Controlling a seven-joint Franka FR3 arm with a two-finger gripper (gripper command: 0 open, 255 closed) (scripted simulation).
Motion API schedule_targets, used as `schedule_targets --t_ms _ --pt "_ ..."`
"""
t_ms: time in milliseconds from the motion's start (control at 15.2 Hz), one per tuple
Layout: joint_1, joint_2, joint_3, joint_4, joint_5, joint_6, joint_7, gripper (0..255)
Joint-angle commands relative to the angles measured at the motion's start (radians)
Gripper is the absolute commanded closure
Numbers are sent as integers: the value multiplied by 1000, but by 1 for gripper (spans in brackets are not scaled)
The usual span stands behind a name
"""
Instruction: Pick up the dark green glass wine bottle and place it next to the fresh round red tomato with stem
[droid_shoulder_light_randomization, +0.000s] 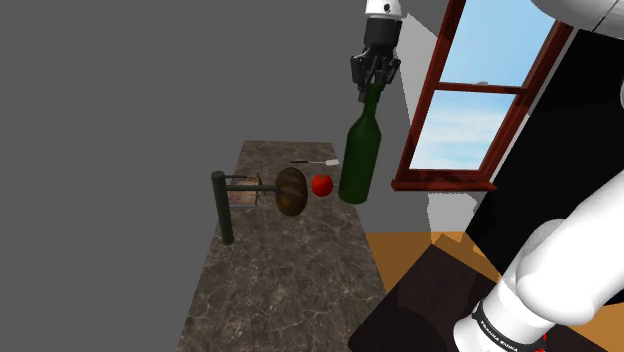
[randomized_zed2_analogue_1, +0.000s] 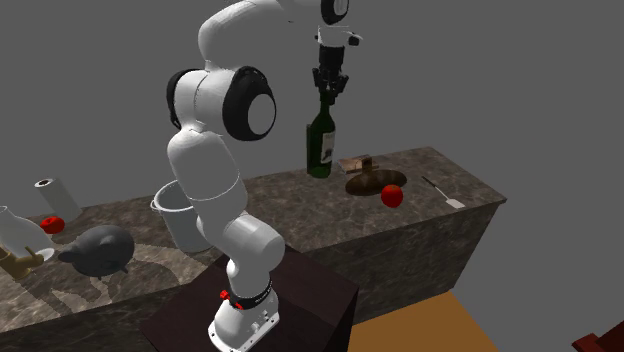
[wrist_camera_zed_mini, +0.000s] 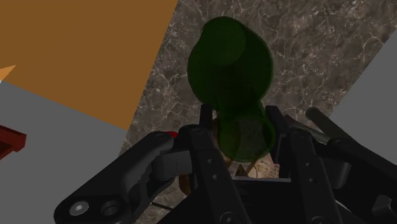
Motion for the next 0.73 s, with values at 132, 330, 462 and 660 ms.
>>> schedule_targets --t_ms 132,330,462,660 --pt "-25 84 -34 37 -9 45 -63 255" --pt "-45 156 -57 78 -12 74 -108 255" --pt "-58 209 -71 114 -12 90 -136 255" --pt "-81 296 -90 182 -9 107 -178 255"
